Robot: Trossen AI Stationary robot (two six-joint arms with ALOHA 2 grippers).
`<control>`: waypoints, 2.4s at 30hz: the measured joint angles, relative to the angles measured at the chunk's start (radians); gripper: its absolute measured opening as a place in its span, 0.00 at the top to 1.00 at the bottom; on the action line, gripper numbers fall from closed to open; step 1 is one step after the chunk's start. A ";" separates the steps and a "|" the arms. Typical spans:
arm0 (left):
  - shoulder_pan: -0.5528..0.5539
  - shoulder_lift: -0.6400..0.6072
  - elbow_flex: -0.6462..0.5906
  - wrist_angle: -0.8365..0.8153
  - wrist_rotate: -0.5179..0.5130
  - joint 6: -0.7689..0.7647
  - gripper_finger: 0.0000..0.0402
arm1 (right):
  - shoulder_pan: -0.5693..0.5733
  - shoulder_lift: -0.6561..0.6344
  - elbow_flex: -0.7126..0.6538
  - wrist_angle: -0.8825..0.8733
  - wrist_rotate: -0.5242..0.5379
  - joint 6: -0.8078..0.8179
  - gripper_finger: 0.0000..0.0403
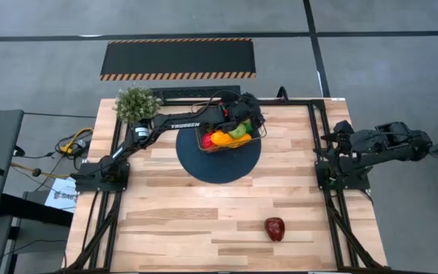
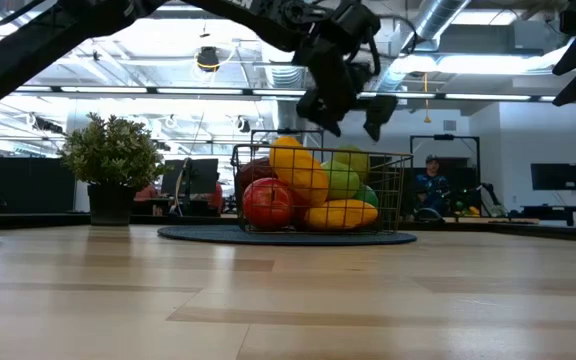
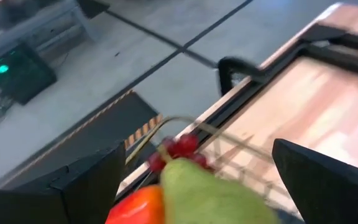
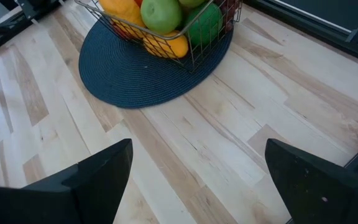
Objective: Build produce basket
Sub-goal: Put the dark red apple into the wire basket
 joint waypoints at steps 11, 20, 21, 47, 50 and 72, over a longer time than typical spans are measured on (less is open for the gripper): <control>-0.086 -0.002 0.122 -0.025 0.233 0.121 0.02 | 0.000 0.000 0.000 0.000 0.000 0.000 0.04; -0.195 -0.002 0.121 -0.032 0.478 0.123 0.02 | 0.000 0.000 0.000 0.000 0.000 0.000 0.04; -0.209 -0.002 0.120 -0.031 0.493 0.118 0.02 | 0.000 0.000 0.000 0.000 0.000 0.000 0.04; -0.501 0.000 0.118 0.093 0.410 -0.011 0.02 | 0.000 0.000 0.000 0.000 -0.003 0.008 0.04; -0.523 0.000 0.118 0.109 0.378 -0.024 0.02 | 0.000 0.000 0.000 0.000 -0.003 0.003 0.04; -0.573 0.196 0.117 0.417 0.323 -0.082 0.02 | 0.000 0.000 0.000 -0.074 -0.003 -0.001 0.04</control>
